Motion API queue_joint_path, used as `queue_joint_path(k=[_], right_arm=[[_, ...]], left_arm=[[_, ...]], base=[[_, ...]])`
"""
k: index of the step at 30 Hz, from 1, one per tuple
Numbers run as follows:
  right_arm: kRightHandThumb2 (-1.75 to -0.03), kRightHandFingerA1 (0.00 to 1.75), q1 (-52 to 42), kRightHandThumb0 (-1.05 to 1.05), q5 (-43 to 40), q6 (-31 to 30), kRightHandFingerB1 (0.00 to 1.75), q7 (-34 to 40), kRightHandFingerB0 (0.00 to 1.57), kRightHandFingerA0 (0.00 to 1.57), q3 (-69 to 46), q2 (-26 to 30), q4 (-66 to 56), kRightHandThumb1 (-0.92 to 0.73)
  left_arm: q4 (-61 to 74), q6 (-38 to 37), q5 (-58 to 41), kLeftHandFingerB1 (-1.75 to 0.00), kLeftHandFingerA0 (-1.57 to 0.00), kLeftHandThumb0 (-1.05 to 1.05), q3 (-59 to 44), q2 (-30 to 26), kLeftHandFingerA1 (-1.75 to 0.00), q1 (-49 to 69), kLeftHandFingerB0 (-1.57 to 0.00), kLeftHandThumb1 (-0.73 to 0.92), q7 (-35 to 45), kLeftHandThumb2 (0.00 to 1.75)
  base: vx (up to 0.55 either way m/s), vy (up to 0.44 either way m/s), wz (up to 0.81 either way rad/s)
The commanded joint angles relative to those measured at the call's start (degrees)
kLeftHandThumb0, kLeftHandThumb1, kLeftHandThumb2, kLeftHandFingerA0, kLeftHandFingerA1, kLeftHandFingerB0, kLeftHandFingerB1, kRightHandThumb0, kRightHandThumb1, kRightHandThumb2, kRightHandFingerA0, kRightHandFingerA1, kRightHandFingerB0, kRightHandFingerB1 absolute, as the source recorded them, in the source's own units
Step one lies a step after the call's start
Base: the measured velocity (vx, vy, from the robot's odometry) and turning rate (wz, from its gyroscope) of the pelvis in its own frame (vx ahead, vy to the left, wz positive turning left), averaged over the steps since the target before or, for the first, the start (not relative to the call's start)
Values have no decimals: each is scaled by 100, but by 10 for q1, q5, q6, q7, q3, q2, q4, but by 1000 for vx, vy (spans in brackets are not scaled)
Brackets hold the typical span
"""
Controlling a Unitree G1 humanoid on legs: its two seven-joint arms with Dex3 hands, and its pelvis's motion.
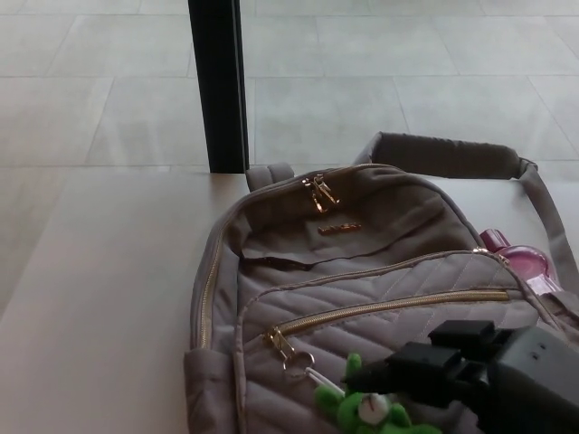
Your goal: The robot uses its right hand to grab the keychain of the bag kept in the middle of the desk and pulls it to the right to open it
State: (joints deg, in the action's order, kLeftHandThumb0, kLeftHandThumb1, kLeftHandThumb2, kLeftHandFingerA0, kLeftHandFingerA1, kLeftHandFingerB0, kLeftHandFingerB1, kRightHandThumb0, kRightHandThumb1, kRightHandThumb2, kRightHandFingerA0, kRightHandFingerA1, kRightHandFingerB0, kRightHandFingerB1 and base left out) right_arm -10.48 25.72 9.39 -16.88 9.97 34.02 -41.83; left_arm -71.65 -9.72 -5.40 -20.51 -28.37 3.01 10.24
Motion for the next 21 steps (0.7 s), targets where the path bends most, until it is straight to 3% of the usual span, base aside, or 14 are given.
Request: queue_joint_path(k=[1, 5, 6, 9, 10, 11, 12, 16, 17, 18, 21], right_arm=[[-111, 68, -9, -94, 44, 12, 48, -17, 29, 53, -7, 8, 1, -70], [-111, 72, -1, -93, 54, 1, 49, -22, 29, 55, -13, 2, 9, -69], [-65, 68, 0, -90, 55, 7, 37, -14, 35, 58, -13, -3, 15, -83], [-65, 72, 1, -90, 81, 10, 39, -2, 33, 60, -5, -15, 26, -82], [-87, 74, 2, -95, 91, 11, 44, -2, 29, 61, -2, -18, 28, -66], [-87, 74, 2, -95, 93, 10, 44, -4, 29, 61, -2, -19, 28, -66], [-65, 74, 0, -89, 98, 12, 38, -4, 33, 62, -3, -21, 27, -82], [-64, 77, 2, -87, 108, 1, 38, -17, 33, 64, 0, -28, 22, -79], [-82, 78, 2, -90, 114, 0, 44, -18, 28, 65, 2, -30, 22, -63], [-63, 76, 1, -83, 118, 2, 37, -14, 35, 68, 6, -35, 23, -76], [-61, 83, -2, -82, 109, 7, 37, -7, 35, 73, 14, -50, 31, -74]], left_arm=[[-4, -10, 3, -42, -56, -65, 6, -10, -56, -3, -57, 70, -3, 61], [-3, -9, 4, -42, -57, -65, 10, -10, -57, -5, -56, 70, -6, 61], [-2, -9, 3, -42, -57, -65, 10, -10, -57, -4, -56, 70, -6, 61], [0, -8, 0, -44, -58, -63, 10, -9, -59, -4, -60, 70, -8, 61], [0, -8, -2, -44, -59, -64, 8, -9, -60, -3, -59, 70, -8, 61], [0, -9, -3, -44, -59, -64, 8, -9, -60, -3, -59, 70, -7, 61], [0, -11, -2, -44, -61, -64, 9, -7, -62, -3, -61, 70, -11, 61], [1, -12, 7, -45, -60, -65, 18, -9, -63, -2, -62, 71, -12, 61], [1, -14, 7, -44, -58, -64, 19, -9, -61, -2, -60, 71, -12, 61], [1, -15, 4, -45, -61, -64, 18, -9, -63, -2, -61, 71, -10, 61], [-5, -15, 3, -44, -61, -63, 18, -9, -62, -4, -62, 72, -7, 61]], base=[[0, 0, 0], [0, 0, 0], [0, 0, 0], [0, 0, 0], [0, 0, 0], [0, 0, 0], [0, 0, 0], [0, 0, 0], [0, 0, 0], [0, 0, 0], [0, 0, 0]])
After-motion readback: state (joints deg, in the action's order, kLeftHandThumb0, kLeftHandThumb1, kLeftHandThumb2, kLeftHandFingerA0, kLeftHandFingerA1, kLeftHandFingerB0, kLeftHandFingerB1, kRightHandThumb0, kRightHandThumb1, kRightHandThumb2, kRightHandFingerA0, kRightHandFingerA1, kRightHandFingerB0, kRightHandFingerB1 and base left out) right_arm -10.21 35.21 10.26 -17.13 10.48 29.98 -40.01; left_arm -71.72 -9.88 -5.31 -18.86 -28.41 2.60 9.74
